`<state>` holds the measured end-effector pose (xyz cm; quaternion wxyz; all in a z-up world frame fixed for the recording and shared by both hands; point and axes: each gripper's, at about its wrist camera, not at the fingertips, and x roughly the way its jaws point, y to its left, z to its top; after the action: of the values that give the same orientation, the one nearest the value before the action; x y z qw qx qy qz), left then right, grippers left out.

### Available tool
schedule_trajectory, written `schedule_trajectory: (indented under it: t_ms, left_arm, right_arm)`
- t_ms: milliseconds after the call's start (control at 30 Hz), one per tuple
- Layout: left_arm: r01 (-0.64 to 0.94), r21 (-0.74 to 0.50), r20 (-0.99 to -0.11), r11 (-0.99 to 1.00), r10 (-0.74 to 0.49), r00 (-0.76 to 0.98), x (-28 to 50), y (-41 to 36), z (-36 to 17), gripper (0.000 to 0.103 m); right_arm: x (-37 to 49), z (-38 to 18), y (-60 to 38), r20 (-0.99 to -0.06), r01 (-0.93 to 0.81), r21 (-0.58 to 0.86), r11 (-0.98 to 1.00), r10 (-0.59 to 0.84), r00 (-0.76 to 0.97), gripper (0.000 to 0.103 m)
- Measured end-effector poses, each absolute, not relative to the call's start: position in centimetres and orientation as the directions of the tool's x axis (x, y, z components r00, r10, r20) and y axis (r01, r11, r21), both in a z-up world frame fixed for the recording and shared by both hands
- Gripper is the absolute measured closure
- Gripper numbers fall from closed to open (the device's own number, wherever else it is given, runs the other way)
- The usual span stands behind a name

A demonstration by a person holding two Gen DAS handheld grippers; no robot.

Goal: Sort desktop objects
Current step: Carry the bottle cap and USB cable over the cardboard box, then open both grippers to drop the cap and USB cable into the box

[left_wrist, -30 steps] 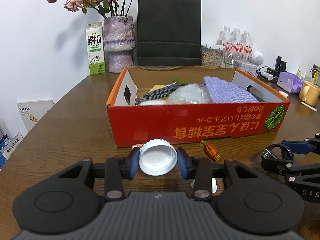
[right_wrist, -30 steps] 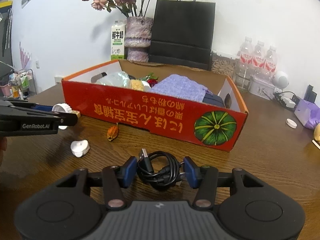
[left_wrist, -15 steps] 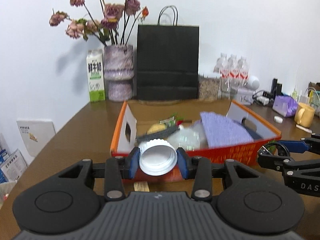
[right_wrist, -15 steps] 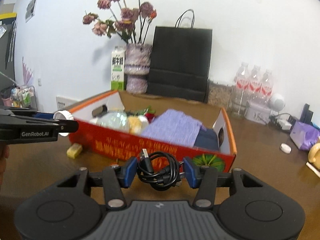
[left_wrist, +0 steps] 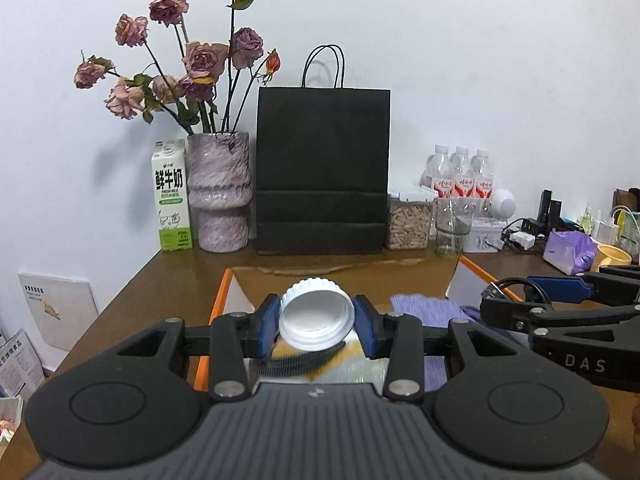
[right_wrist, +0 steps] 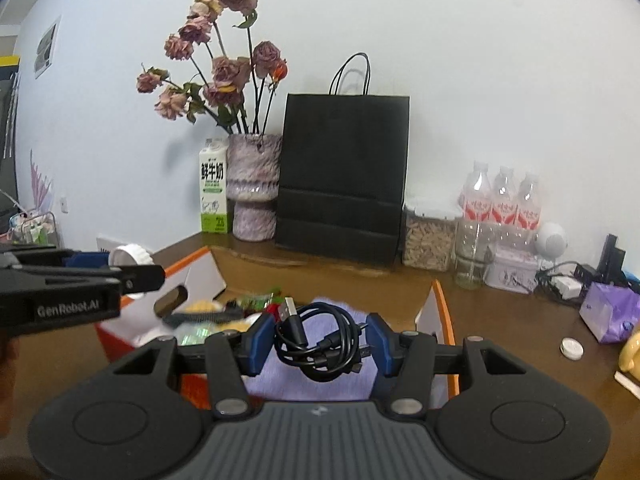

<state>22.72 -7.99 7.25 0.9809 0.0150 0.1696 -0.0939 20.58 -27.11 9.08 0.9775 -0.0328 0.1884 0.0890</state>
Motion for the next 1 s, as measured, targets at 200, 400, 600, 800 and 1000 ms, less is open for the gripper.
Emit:
schedule_trajectory:
  t_ms: [200,400,600,800,1000]
  left_arm:
    - [0.174,-0.017,-0.348,0.985,-0.169,0.922,26.2,-8.3,7.7,0.062]
    - [0.144,-0.018,-0.364,0.989,-0.141,0.921,29.8,-9.0,7.9,0.063]
    - [0.123,-0.005,-0.401,0.992,-0.115,0.909,32.1,-9.8,6.6,0.062]
    - [0.104,0.024,-0.439,0.994,-0.083,0.895,33.3,-10.0,5.1,0.063]
    - [0.104,0.037,-0.449,0.994,-0.077,0.89,33.4,-10.1,4.7,0.062]
  right_arm:
    - [23.8,9.8,-26.9,-0.363,-0.181,-0.025,0.983,0.16,0.918,0.054]
    - [27.7,9.6,-27.1,-0.379,-0.169,-0.02,0.985,0.149,0.913,0.054]
    - [31.0,8.6,-27.6,-0.403,-0.163,-0.012,0.987,0.144,0.904,0.054]
    - [32.3,6.8,-29.0,-0.442,-0.163,0.037,0.986,0.162,0.882,0.054]
    - [32.7,6.0,-29.0,-0.462,-0.159,0.038,0.986,0.159,0.873,0.054]
